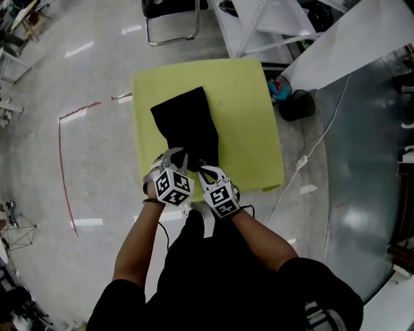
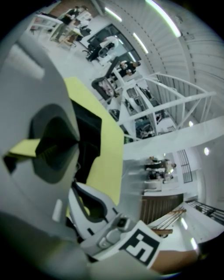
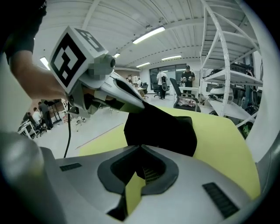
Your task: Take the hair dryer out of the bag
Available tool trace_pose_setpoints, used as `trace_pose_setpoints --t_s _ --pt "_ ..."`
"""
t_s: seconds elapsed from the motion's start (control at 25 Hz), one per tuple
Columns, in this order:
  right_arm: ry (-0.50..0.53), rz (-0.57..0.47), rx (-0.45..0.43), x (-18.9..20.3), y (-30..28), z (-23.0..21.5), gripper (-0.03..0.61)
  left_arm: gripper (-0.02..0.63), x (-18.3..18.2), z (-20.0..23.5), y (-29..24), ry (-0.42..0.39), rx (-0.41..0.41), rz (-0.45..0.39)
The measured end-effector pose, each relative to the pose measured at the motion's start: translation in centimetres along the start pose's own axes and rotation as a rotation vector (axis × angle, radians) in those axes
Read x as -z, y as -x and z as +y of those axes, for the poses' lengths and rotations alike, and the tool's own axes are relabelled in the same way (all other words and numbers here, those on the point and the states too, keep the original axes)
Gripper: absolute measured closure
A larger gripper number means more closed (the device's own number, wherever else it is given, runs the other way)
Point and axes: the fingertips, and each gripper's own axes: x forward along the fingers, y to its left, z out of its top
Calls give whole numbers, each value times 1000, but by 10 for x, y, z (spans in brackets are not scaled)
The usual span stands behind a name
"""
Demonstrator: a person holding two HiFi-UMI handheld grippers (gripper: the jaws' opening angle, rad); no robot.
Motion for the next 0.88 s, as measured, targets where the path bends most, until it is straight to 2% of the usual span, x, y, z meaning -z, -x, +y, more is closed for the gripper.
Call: trace_pose_setpoints --t_s 0.12,0.32,0.36,0.48,0.56,0.88 --pt "-19 21 25 3 -13 -4 571 603 0 5 -4 -26 -5 3" --pt "-36 54 100 3 -30 -20 566 603 -9 21 -10 -18 -8 -19" --pt "-44 64 120 4 -32 -25 550 603 -11 23 -11 -17 -7 -22" --pt "-77 94 160 8 -40 -38 447 603 -14 27 -14 -17 0 -29" --pt "-100 104 169 11 -46 -42 409 603 -13 26 -16 -14 6 -31" --pt "-141 156 188 12 -62 -52 377 603 -8 24 -25 44 40 -28"
